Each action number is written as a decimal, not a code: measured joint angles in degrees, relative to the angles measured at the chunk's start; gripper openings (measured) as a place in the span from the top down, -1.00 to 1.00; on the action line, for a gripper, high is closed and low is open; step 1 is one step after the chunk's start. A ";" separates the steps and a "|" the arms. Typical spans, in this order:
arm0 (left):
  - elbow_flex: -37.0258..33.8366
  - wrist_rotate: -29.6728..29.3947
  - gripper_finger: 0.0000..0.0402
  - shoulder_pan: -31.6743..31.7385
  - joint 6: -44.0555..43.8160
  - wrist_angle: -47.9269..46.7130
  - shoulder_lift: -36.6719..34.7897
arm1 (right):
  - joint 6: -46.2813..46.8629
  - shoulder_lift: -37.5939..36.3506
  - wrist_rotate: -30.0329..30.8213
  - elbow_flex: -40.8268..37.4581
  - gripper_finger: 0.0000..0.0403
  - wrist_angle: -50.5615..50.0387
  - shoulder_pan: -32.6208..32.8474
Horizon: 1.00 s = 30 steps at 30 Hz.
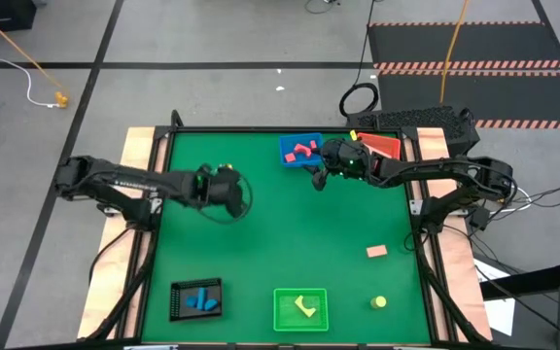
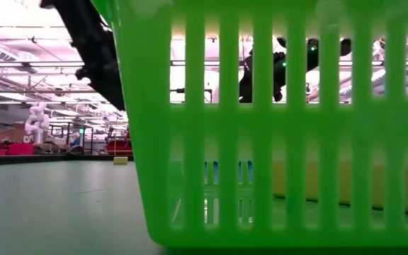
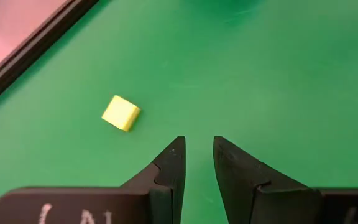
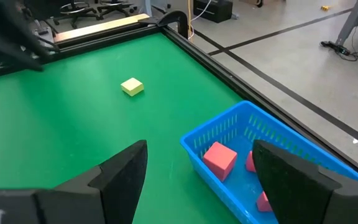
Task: Sort & place blocks by color
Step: Put the green block into the green bin
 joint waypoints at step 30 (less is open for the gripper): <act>-0.04 14.33 0.49 23.41 19.27 7.56 11.48 | -0.02 0.00 -0.02 0.00 -0.40 0.01 0.02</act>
